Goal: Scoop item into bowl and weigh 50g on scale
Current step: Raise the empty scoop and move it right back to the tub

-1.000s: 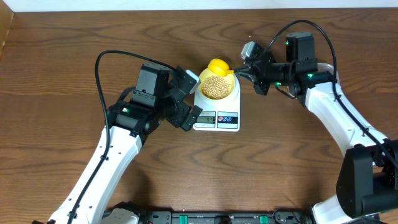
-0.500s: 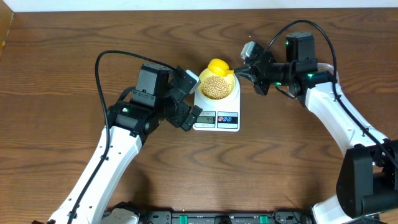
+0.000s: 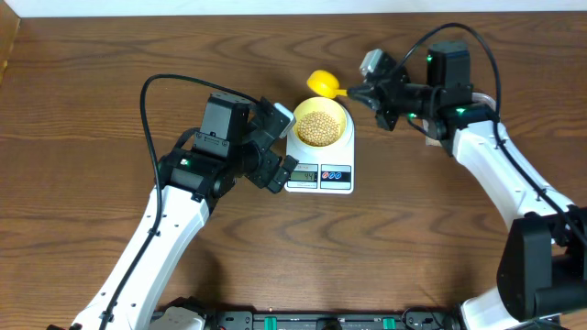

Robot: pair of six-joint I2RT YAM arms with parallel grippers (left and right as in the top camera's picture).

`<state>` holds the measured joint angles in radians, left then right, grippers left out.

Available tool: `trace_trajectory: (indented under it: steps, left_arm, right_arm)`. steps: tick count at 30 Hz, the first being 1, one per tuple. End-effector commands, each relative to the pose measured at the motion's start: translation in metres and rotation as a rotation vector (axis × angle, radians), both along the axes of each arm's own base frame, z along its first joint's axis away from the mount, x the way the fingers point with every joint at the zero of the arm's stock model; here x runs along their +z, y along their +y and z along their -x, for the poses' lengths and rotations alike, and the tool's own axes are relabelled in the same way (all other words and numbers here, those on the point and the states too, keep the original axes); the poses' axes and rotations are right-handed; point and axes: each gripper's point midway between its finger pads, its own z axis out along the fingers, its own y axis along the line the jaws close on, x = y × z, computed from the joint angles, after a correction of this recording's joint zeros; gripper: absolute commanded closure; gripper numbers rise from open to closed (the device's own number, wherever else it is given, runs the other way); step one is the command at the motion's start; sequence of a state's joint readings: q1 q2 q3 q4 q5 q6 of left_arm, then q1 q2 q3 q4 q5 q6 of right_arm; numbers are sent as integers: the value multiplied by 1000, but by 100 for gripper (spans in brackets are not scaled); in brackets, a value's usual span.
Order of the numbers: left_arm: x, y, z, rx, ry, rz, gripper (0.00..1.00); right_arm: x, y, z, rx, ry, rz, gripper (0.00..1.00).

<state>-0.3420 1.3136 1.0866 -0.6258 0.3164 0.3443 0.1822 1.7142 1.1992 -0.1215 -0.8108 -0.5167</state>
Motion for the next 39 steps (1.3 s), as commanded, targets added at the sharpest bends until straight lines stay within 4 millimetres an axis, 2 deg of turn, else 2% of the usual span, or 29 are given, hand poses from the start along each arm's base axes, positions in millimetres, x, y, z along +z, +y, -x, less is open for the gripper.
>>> trace_trajectory:
  steps: [1, 3, 8, 13, 14, 16, 24, 29, 34, 39]
  left_arm:
    - [1, 0, 2, -5, 0, 9, 1]
    - [1, 0, 2, -5, 0, 9, 1]
    - [1, 0, 2, -5, 0, 9, 1]
    - [1, 0, 2, -5, 0, 9, 1]
    - [1, 0, 2, -5, 0, 9, 1]
    - [1, 0, 2, -5, 0, 9, 1]
    - [1, 0, 2, -5, 0, 9, 1]
    - [1, 0, 2, -5, 0, 9, 1]
    - [1, 0, 2, -5, 0, 9, 1]
    - [1, 0, 2, -5, 0, 9, 1]
  right_arm:
    - [28, -26, -6, -104, 33, -70, 99]
    - [34, -41, -10, -150, 43, -88, 99]
    - [46, -94, -23, -306, 87, -145, 99]
    - [48, -148, -33, -460, 151, -207, 99]
    - [48, -166, -35, -515, 179, -236, 99]
    - [48, -182, -36, -568, 210, -269, 99]
    - [47, -227, -33, -709, 266, -321, 99]
    - [41, -264, -25, -951, 273, -218, 99]
    - [43, -279, -9, -1068, 286, -154, 99]
    - [20, -286, 12, -1141, 391, -76, 99]
